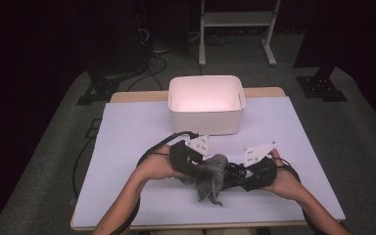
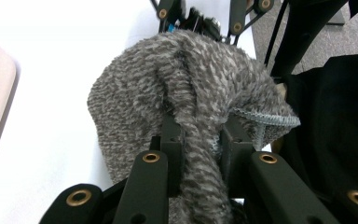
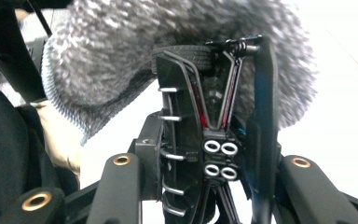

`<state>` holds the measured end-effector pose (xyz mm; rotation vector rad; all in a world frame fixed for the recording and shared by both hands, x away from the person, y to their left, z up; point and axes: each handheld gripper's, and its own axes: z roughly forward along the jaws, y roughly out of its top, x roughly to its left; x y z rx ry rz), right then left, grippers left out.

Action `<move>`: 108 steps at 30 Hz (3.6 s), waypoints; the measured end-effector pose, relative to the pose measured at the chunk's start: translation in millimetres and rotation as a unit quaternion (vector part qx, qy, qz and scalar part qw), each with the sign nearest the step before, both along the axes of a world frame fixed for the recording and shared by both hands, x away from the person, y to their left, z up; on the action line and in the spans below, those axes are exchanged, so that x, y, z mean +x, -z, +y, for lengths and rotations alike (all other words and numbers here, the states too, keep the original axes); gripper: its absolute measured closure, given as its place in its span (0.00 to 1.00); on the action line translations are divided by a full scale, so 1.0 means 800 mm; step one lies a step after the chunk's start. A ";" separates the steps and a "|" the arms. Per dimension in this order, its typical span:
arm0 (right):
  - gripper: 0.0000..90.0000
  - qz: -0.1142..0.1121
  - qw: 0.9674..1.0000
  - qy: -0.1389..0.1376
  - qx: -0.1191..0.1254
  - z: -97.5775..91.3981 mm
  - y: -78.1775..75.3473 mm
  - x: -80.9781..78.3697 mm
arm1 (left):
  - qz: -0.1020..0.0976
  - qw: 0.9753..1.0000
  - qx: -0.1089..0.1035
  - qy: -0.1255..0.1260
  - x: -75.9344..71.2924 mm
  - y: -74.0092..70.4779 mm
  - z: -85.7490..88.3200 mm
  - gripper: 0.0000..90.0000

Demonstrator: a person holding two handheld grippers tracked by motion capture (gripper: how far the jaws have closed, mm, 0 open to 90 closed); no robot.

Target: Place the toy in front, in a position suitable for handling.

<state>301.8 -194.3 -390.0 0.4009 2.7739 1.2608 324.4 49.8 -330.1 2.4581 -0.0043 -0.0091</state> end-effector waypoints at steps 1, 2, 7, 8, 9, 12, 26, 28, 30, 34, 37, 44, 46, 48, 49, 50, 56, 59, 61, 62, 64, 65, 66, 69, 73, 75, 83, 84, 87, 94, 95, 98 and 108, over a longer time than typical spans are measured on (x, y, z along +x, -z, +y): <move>0.63 0.001 1.000 0.004 0.005 -0.002 0.001 -0.001 | 0.001 1.000 0.000 -0.003 0.000 0.000 0.001 0.83; 0.63 0.000 1.000 0.006 0.009 -0.003 0.003 -0.002 | 0.001 1.000 -0.001 -0.003 0.000 -0.001 0.003 0.83; 0.64 0.002 1.000 0.008 0.012 0.002 0.001 0.000 | 0.001 1.000 -0.003 -0.011 0.001 -0.004 0.011 0.83; 0.64 -0.006 1.000 0.009 0.010 0.004 0.000 0.000 | -0.001 1.000 -0.003 -0.011 0.001 -0.005 0.013 0.83; 0.64 -0.011 1.000 0.010 0.008 0.007 -0.001 -0.001 | -0.001 1.000 -0.004 -0.013 0.001 -0.006 0.016 0.83; 0.64 -0.019 1.000 0.006 0.011 0.017 -0.004 0.001 | -0.003 1.000 -0.007 -0.017 0.001 -0.008 0.023 0.83; 0.63 0.003 0.998 -0.017 0.063 0.090 0.020 0.023 | 0.007 0.999 -0.007 -0.052 0.005 0.003 0.057 0.83; 0.63 0.013 0.998 -0.016 0.067 0.083 0.024 0.025 | 0.013 0.999 -0.006 -0.049 0.007 0.010 0.053 0.83; 0.63 0.017 0.998 -0.020 0.059 0.077 0.027 0.024 | 0.015 0.999 -0.001 -0.046 0.008 0.014 0.047 0.83; 0.64 0.033 0.998 -0.027 0.039 0.063 0.036 0.024 | 0.010 0.999 0.027 -0.045 0.009 0.025 0.035 0.83; 0.64 0.042 0.998 -0.032 0.030 0.052 0.047 0.022 | 0.013 0.998 0.036 -0.043 0.010 0.032 0.030 0.83; 0.63 0.038 0.999 -0.038 -0.003 0.041 0.067 0.018 | 0.010 0.998 0.046 -0.041 0.008 0.038 0.028 0.83; 0.63 0.037 0.999 -0.035 -0.013 0.039 0.070 0.017 | 0.007 0.998 0.046 -0.043 0.008 0.040 0.028 0.83; 0.63 0.036 0.999 -0.032 -0.019 0.039 0.072 0.018 | 0.007 0.998 0.043 -0.045 0.007 0.043 0.028 0.83; 0.62 0.040 0.999 -0.027 -0.021 0.039 0.073 0.017 | 0.005 0.998 0.044 -0.045 0.006 0.045 0.026 0.83; 0.62 0.041 0.999 -0.024 -0.025 0.038 0.074 0.018 | 0.002 0.998 0.043 -0.046 0.006 0.046 0.025 0.83; 0.54 0.037 0.999 -0.005 -0.016 0.032 0.070 0.019 | -0.010 0.997 0.061 -0.041 0.006 0.046 0.016 0.83; 0.53 0.021 1.000 -0.004 -0.014 0.036 0.064 0.016 | -0.013 0.997 0.065 -0.041 0.006 0.046 0.012 0.83; 0.55 0.010 1.000 -0.010 -0.012 0.043 0.060 0.014 | -0.016 0.997 0.066 -0.039 0.005 0.047 0.008 0.83; 0.57 0.003 1.000 -0.013 -0.015 0.048 0.058 0.013 | -0.016 0.997 0.067 -0.036 0.004 0.046 0.005 0.83; 0.59 -0.014 0.999 -0.017 -0.031 0.058 0.055 0.010 | -0.022 0.997 0.075 -0.030 0.003 0.045 -0.001 0.83; 0.60 -0.018 0.999 -0.016 -0.037 0.061 0.054 0.009 | -0.024 0.996 0.079 -0.026 0.002 0.044 -0.004 0.83; 0.60 -0.022 0.999 -0.020 -0.040 0.063 0.054 0.010 | -0.026 0.996 0.082 -0.022 0.002 0.043 -0.009 0.83; 0.60 -0.021 0.999 -0.019 -0.038 0.063 0.054 0.009 | -0.030 0.996 0.085 -0.007 -0.002 0.041 -0.024 0.83; 0.61 -0.022 0.999 -0.022 -0.034 0.061 0.055 0.009 | -0.043 0.994 0.103 0.006 -0.005 0.041 -0.039 0.83; 0.61 -0.025 0.999 -0.030 -0.035 0.059 0.055 0.011 | -0.043 0.994 0.103 0.001 -0.003 0.040 -0.034 0.83; 0.62 -0.010 0.999 -0.027 -0.030 0.057 0.054 0.014 | -0.031 0.995 0.089 -0.044 0.003 0.039 0.024 0.83; 0.62 -0.009 0.999 -0.028 -0.030 0.057 0.054 0.014 | -0.031 0.994 0.090 -0.050 0.003 0.039 0.031 0.83; 0.62 -0.010 0.999 -0.030 -0.034 0.057 0.054 0.015 | -0.028 0.993 0.094 -0.066 0.005 0.041 0.051 0.83; 0.62 -0.007 0.999 -0.029 -0.034 0.057 0.054 0.016 | -0.012 0.992 0.089 -0.091 0.006 0.053 0.083 0.83; 0.62 -0.007 0.999 -0.030 -0.034 0.057 0.053 0.017 | -0.009 0.992 0.084 -0.090 0.006 0.054 0.083 0.83; 0.62 -0.004 0.999 -0.029 -0.035 0.058 0.053 0.016 | -0.002 0.994 0.070 -0.084 0.006 0.054 0.079 0.83; 0.61 0.006 0.999 -0.028 -0.034 0.058 0.053 0.016 | -0.004 0.997 0.056 -0.047 0.006 0.046 0.041 0.83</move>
